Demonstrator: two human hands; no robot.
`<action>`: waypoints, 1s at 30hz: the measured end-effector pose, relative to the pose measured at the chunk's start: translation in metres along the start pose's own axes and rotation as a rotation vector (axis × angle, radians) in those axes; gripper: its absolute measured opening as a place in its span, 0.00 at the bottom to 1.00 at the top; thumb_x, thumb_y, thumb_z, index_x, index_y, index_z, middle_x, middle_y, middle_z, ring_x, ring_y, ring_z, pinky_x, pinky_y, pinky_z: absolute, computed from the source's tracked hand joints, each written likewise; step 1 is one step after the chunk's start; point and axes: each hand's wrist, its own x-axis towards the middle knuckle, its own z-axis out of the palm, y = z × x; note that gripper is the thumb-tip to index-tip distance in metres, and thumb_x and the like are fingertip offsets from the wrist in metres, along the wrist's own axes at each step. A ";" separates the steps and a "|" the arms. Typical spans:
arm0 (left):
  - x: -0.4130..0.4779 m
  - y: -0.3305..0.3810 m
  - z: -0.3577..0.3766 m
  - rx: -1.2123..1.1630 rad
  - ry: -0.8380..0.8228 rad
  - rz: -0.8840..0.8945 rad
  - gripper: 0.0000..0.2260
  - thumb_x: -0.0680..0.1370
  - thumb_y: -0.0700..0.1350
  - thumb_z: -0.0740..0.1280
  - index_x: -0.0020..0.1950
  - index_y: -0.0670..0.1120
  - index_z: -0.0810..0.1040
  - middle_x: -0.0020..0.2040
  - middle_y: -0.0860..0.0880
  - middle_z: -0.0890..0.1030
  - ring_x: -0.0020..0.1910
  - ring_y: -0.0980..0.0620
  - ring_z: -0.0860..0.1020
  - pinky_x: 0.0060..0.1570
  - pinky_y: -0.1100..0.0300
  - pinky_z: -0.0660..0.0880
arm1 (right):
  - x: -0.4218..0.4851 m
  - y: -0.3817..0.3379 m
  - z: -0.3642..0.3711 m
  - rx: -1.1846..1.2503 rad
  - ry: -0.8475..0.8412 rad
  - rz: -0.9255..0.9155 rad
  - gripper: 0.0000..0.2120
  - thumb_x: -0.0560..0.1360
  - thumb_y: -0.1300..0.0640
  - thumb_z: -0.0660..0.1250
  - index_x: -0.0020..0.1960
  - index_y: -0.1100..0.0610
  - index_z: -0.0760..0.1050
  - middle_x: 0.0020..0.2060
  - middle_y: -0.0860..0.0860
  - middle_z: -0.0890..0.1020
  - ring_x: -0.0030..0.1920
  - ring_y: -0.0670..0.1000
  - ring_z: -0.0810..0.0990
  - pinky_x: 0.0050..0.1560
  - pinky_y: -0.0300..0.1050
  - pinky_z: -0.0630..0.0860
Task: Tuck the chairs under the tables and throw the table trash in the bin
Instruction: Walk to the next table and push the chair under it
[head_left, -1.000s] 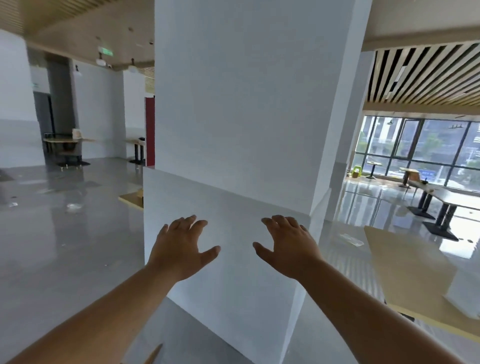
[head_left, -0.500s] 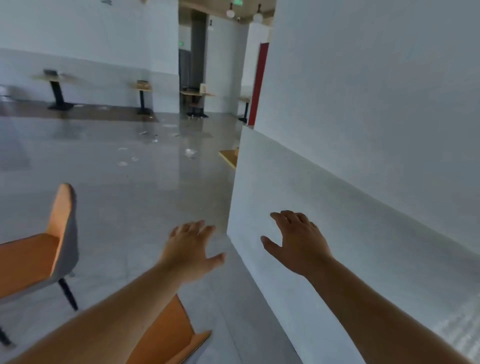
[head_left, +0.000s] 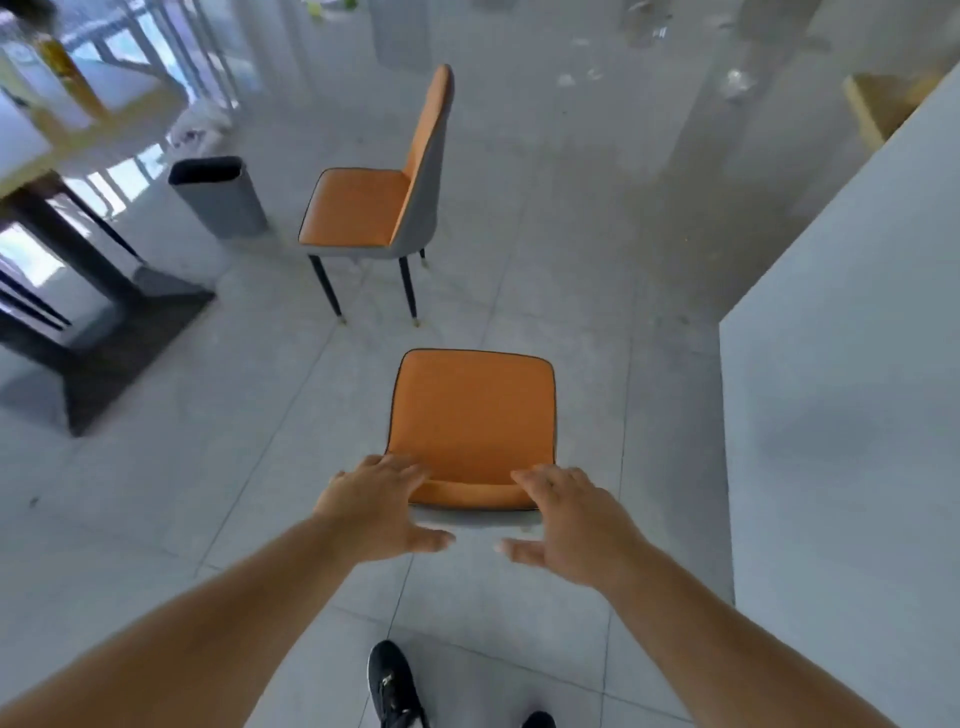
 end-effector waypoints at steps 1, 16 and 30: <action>0.003 -0.006 0.011 -0.029 -0.032 -0.010 0.43 0.66 0.81 0.62 0.76 0.63 0.65 0.74 0.57 0.71 0.72 0.48 0.69 0.66 0.44 0.74 | 0.004 0.001 0.014 0.006 -0.037 -0.013 0.42 0.73 0.24 0.59 0.80 0.45 0.56 0.74 0.48 0.67 0.72 0.55 0.65 0.67 0.57 0.73; 0.005 -0.110 0.025 -0.280 0.100 -0.163 0.07 0.78 0.54 0.69 0.44 0.56 0.72 0.43 0.58 0.74 0.47 0.52 0.75 0.49 0.54 0.78 | 0.112 -0.065 0.018 0.003 0.100 -0.123 0.20 0.78 0.54 0.69 0.69 0.46 0.73 0.62 0.43 0.76 0.59 0.51 0.72 0.53 0.47 0.77; -0.072 -0.291 0.042 -0.468 0.234 -0.519 0.11 0.78 0.56 0.70 0.43 0.61 0.68 0.40 0.61 0.71 0.45 0.54 0.72 0.40 0.61 0.66 | 0.259 -0.269 0.001 -0.098 -0.048 -0.476 0.19 0.79 0.56 0.67 0.68 0.43 0.71 0.63 0.44 0.73 0.62 0.54 0.69 0.54 0.51 0.76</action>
